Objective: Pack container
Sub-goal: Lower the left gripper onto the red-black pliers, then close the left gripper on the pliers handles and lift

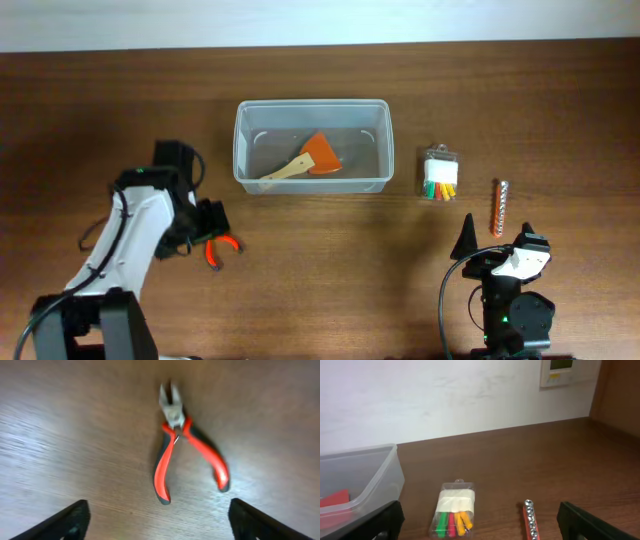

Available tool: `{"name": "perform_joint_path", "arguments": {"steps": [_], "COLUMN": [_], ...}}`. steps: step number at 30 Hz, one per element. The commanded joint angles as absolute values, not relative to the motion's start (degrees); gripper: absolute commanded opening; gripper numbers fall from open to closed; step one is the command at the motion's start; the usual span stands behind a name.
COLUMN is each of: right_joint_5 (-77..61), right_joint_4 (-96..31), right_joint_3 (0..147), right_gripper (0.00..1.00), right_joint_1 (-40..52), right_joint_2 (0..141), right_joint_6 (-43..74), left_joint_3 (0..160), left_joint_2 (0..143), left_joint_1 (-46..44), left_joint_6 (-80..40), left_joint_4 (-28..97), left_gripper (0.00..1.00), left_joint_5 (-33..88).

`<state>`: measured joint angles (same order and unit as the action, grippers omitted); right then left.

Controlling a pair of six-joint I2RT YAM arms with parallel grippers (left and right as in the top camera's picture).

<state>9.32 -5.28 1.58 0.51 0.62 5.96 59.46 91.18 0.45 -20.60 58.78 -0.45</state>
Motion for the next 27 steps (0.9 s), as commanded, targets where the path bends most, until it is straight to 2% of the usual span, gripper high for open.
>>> {"name": "perform_joint_path", "arguments": {"steps": [1, 5, 8, 11, 18, 27], "right_joint_5": [9.21, 9.21, 9.21, 9.21, 9.19, 9.21], "right_joint_4": [-5.32, -5.32, -5.32, -5.32, -5.32, -5.32], "right_joint_3": [1.06, 1.06, 1.06, 1.06, 1.06, 1.06], "right_gripper": [0.99, 0.99, 0.99, 0.99, 0.99, 0.99], "right_joint_1": [0.32, 0.32, 0.3, 0.3, 0.32, 0.3], "right_joint_2": [0.21, 0.21, 0.21, 0.21, 0.21, 0.21], "right_joint_6": [5.8, 5.8, 5.8, 5.8, 5.8, 5.8], "left_joint_3": [56.34, 54.61, 53.36, 52.25, 50.37, 50.33], "left_joint_2": [90.26, 90.3, 90.3, 90.35, 92.49, 95.72], "left_joint_1": [0.54, 0.54, 0.54, 0.54, 0.54, 0.54], "left_joint_6": [-19.35, -17.04, -17.04, -17.04, -17.02, -17.02], "left_joint_4": [57.14, 54.98, 52.9, 50.63, 44.27, 44.62], "left_gripper": [0.81, 0.75, 0.52, 0.42, 0.39, 0.38], "left_joint_5": [1.32, 1.39, 1.37, 1.41, 4.36, 3.55]}}
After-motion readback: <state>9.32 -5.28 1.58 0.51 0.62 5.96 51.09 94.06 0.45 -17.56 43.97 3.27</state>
